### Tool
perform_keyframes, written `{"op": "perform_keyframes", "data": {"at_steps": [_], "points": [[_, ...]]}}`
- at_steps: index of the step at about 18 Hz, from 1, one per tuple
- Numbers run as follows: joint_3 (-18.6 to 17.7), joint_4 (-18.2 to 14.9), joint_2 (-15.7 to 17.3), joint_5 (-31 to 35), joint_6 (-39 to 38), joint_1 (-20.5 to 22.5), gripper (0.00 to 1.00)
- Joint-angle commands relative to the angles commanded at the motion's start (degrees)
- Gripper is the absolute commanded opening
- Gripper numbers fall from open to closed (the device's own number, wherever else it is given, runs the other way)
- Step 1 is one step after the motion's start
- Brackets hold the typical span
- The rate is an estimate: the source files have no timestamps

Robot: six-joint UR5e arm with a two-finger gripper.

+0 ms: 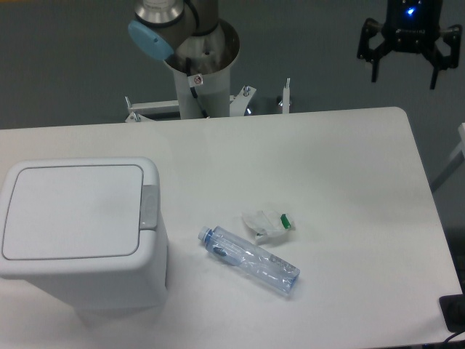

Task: Open the trash can
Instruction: 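Move the open gripper down toward the white trash bin's lid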

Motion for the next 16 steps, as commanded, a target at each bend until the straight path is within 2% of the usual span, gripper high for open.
{"op": "perform_keyframes", "data": {"at_steps": [4,7,10,11,13,16], "points": [[-0.18,1.14,-0.09,0.18,-0.43,-1.75,1.00],[-0.09,2.72,-1.05,0.09,-12.28,-5.43,1.00],[0.00,6.41,-2.98,0.18,-20.62,-10.00,1.00],[0.96,7.46,-4.03,0.18,-26.05,-12.02,1.00],[4.38,7.82,-5.88,-0.35,-37.91,-17.11,1.00],[5.27,7.74,-6.68,-3.06,-50.59,-19.50,1.00]]}}
